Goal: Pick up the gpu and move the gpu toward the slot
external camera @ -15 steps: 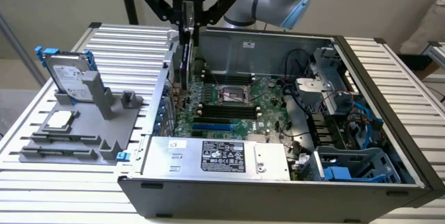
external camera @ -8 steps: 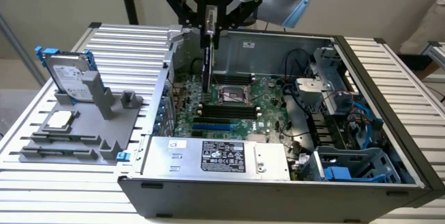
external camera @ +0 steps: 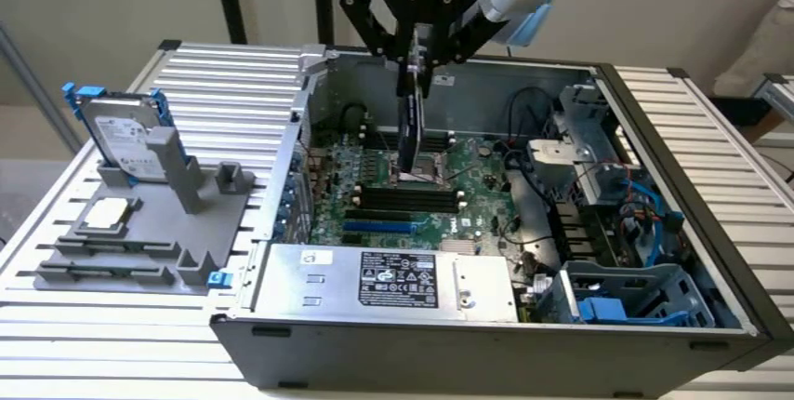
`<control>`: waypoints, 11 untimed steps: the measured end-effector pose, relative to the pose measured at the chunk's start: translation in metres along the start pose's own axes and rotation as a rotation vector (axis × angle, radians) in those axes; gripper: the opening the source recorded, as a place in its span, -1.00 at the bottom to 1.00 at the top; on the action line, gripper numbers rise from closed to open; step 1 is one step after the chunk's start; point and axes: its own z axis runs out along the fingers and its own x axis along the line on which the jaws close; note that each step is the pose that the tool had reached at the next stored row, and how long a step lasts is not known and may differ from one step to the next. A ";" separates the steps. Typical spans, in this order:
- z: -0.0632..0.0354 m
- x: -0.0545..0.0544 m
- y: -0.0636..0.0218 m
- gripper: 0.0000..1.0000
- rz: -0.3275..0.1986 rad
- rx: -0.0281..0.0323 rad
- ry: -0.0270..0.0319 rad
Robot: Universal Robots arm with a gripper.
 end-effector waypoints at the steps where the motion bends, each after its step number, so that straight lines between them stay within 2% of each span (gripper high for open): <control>1: 0.0012 -0.005 0.0002 -0.47 0.000 0.0007 0.0003; 6: 0.0071 -0.027 0.0019 -0.47 0.000 0.0057 0.0016; 11: 0.0071 -0.027 0.0019 -0.47 0.000 0.0059 0.0015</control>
